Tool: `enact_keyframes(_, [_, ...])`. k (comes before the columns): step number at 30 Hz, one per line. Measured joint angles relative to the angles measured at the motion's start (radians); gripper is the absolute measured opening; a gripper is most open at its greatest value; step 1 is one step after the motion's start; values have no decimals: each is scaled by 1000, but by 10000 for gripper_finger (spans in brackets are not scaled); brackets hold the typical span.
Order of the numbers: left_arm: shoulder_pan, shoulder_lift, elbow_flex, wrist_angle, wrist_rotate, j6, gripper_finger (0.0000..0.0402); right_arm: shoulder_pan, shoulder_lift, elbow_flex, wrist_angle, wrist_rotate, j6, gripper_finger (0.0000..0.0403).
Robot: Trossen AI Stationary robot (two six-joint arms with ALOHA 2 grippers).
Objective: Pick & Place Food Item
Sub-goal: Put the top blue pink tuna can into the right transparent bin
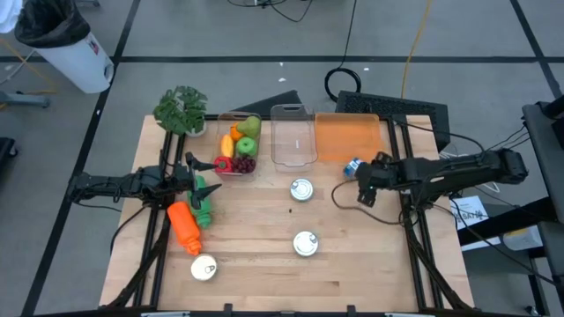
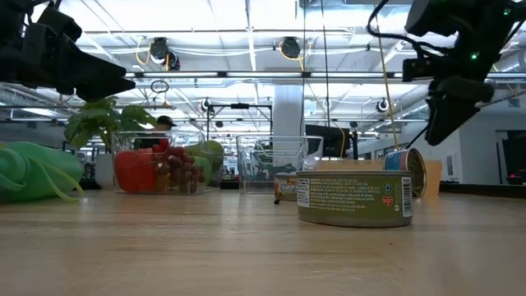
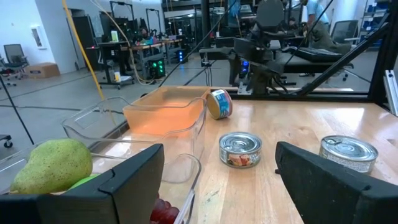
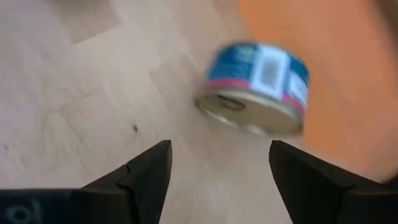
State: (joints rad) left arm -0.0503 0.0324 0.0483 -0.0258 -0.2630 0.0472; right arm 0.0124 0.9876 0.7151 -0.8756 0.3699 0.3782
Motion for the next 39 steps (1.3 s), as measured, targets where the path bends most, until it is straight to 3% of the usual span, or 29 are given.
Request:
enact_keyframes(4, [0,0,0,0,0,0,324,-7,50,1,90,30,-208,258])
enact_keyframes(13, [0,0,0,0,0,0,324,-42,191,2,110,179,-394,288])
enact_keyframes(24, [0,0,0,1,0,0,324,-33,208,3,144,95,-333,276])
enact_keyframes(36, [0,0,0,0,0,0,324,37,211,9,302,-39,-326,283])
enact_keyframes(39, [0,0,0,0,0,-3,324,39,211,38,320,-46,-261,283])
